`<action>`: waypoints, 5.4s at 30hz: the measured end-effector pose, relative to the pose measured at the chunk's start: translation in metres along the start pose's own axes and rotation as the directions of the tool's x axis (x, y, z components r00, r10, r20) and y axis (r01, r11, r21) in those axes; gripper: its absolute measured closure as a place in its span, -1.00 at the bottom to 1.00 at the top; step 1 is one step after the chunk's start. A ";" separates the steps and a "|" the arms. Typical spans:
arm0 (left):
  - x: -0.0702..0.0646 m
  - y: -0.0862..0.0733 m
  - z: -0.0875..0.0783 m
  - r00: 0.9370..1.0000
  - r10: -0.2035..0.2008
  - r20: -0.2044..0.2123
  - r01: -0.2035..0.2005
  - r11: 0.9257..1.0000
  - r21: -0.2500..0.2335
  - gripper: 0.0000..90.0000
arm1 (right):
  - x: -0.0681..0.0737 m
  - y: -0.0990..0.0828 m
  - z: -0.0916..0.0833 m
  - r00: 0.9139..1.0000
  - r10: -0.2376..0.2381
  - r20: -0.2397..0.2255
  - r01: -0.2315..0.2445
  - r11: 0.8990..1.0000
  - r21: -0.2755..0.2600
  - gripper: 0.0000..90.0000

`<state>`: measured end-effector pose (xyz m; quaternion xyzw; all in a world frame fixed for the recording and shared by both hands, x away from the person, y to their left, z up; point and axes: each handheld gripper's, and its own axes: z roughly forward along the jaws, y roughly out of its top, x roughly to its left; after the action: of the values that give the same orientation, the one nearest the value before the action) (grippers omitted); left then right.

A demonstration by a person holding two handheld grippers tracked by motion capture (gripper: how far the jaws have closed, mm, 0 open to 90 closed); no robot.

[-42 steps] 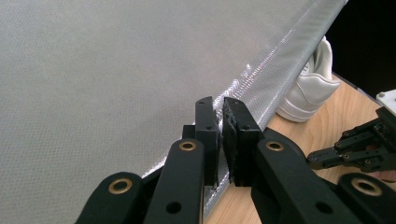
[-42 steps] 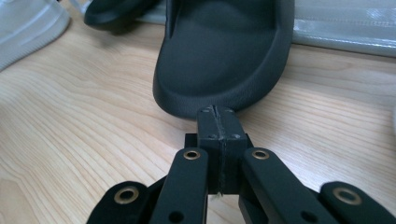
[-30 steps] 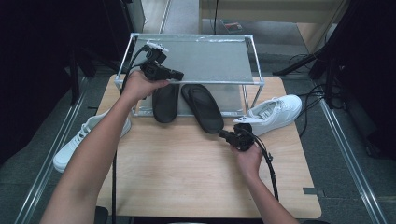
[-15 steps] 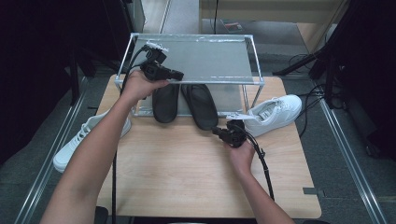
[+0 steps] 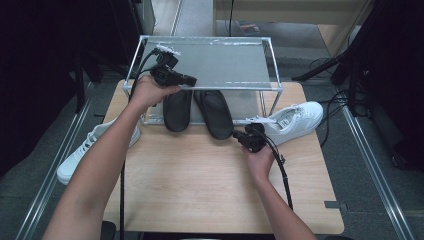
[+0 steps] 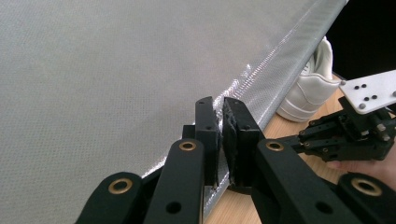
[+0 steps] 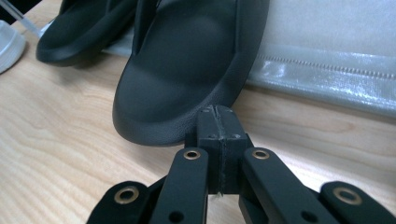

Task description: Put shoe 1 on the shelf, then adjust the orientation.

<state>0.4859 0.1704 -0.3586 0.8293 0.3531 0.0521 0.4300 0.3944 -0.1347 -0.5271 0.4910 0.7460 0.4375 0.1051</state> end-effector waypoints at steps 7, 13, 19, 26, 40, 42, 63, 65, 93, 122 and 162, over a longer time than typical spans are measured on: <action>0.000 0.000 0.000 1.000 -0.001 -0.001 0.001 1.000 -0.001 0.90 | 0.011 0.005 0.012 1.000 0.001 -0.010 -0.002 1.000 -0.010 1.00; 0.000 0.000 0.000 1.000 -0.002 0.000 0.002 1.000 0.000 0.90 | 0.021 0.008 0.022 1.000 0.005 -0.018 -0.005 1.000 -0.011 1.00; 0.001 0.000 0.000 1.000 -0.003 0.005 0.003 1.000 0.000 0.90 | 0.031 0.010 0.033 0.999 0.005 -0.049 -0.006 1.000 -0.012 1.00; 0.001 0.000 0.000 1.000 -0.004 0.004 0.004 1.000 -0.001 0.90 | 0.036 0.011 0.042 0.997 0.016 -0.071 -0.017 1.000 -0.020 1.00; 0.001 0.000 0.000 1.000 -0.005 0.004 0.005 1.000 -0.002 0.90 | 0.043 0.018 0.052 0.995 0.009 -0.097 -0.009 1.000 0.003 1.00; 0.000 0.000 0.000 1.000 -0.003 0.001 0.003 1.000 -0.001 0.90 | 0.043 0.018 0.051 0.995 0.007 -0.096 -0.006 1.000 0.005 1.00; -0.026 0.003 -0.021 0.999 0.009 0.052 -0.010 1.000 0.024 0.47 | 0.055 0.025 0.000 0.969 -0.086 -0.230 0.095 0.995 0.025 0.71; -0.031 0.001 -0.023 0.999 0.019 0.048 -0.020 0.999 0.027 0.41 | 0.055 0.024 -0.005 0.966 -0.101 -0.237 0.111 0.993 0.029 0.65; -0.057 -0.084 -0.049 1.000 0.000 0.005 0.000 0.999 0.034 -0.01 | 0.049 -0.007 -0.075 0.915 -0.203 -0.349 0.219 0.976 0.007 0.25; -0.072 -0.184 -0.047 0.998 -0.057 0.003 0.057 0.997 0.047 -0.08 | 0.027 -0.033 -0.103 0.922 -0.212 -0.324 0.222 0.975 -0.006 0.21; 0.020 -0.219 -0.121 0.969 -0.198 -0.148 0.202 0.979 0.008 0.11 | 0.023 -0.028 -0.098 0.928 -0.198 -0.317 0.212 0.977 0.008 0.19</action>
<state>0.3350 0.3483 -0.4509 0.7884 0.4662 0.0652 0.3961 0.3071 -0.1732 -0.4835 0.3366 0.8093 0.4810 0.0200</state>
